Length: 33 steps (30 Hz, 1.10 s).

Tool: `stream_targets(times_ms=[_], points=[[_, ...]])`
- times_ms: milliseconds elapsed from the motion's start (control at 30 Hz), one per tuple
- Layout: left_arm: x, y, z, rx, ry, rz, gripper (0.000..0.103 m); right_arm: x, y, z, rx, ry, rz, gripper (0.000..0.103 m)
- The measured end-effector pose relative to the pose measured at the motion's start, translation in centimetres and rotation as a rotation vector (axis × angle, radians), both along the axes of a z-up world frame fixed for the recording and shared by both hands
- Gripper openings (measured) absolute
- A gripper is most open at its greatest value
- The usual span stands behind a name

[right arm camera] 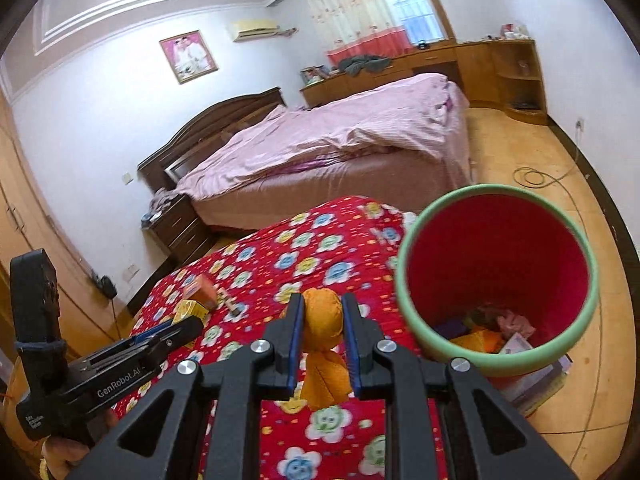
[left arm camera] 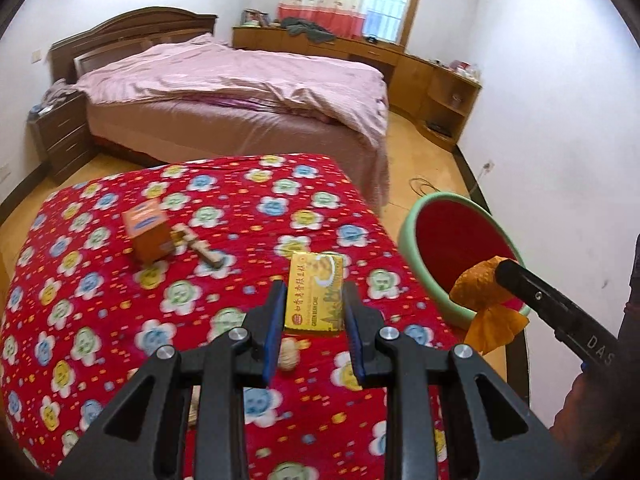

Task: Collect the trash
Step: 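Carry the yellow box and orange cloth over the red bucket with both tools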

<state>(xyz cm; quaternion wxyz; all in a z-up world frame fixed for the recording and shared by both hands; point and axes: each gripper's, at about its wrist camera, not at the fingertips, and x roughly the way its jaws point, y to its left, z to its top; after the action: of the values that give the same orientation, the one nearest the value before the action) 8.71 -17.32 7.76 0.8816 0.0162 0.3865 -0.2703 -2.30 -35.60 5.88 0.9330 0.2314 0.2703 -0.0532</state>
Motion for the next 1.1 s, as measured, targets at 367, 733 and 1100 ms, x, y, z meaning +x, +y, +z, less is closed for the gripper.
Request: stream_targets(times_ms=[367,733,1100], points=[[0.4,-6.5,-1.0,0.024,0.016,-0.105,0.028,-1.2,-6.1,-1.4,0.049,0.016,-0.120,0.021],[0.6,-13.3,-2.5,0.036,0.049,-0.209,0.028,-1.7,-11.6,-3.0,0.071,0.063,-0.224,0.021],[1.5,-17.6,-4.5,0.056,0.079,-0.260,0.028,-1.6,-15.6,-4.9,0.104,0.108,-0.289,0.021]])
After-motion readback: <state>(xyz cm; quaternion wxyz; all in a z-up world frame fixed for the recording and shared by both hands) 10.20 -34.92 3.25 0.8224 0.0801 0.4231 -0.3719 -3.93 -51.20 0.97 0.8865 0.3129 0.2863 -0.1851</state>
